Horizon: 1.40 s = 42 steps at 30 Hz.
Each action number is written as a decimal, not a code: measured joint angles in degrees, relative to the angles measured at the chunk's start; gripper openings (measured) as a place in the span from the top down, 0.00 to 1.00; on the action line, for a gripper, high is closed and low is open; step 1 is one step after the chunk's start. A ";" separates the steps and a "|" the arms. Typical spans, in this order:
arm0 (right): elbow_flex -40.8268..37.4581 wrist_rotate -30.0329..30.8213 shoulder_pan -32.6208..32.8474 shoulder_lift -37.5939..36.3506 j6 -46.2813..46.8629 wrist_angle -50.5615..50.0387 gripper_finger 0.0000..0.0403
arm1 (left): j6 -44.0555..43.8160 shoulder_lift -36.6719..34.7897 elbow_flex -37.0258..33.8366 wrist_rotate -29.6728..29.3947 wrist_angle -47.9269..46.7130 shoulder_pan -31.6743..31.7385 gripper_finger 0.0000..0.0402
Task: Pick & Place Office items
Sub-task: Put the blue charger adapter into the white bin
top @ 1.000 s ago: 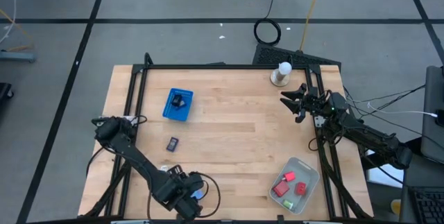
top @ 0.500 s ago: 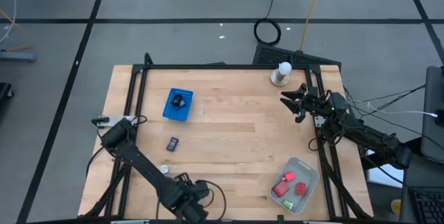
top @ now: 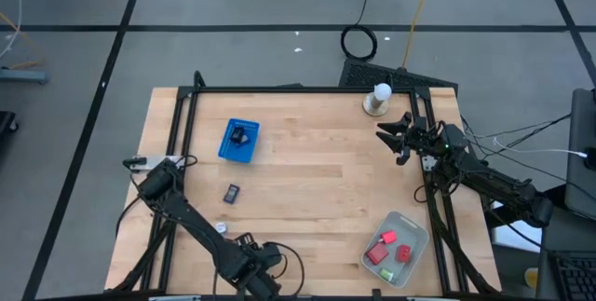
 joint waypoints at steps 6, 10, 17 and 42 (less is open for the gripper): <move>-0.01 -0.02 0.00 0.01 0.01 0.00 0.60 | -2.43 -0.01 -1.08 0.24 0.46 0.20 0.31; 0.00 -0.01 0.00 0.00 0.00 0.00 0.60 | -5.41 -0.02 -2.47 1.26 1.26 0.20 0.22; 0.01 -0.01 0.01 0.00 0.01 0.00 0.60 | -8.68 -0.02 -2.84 1.09 1.16 0.30 0.02; 0.01 0.00 -0.01 0.04 -0.01 -0.21 0.60 | -3.46 5.88 -2.78 3.80 3.78 2.13 0.07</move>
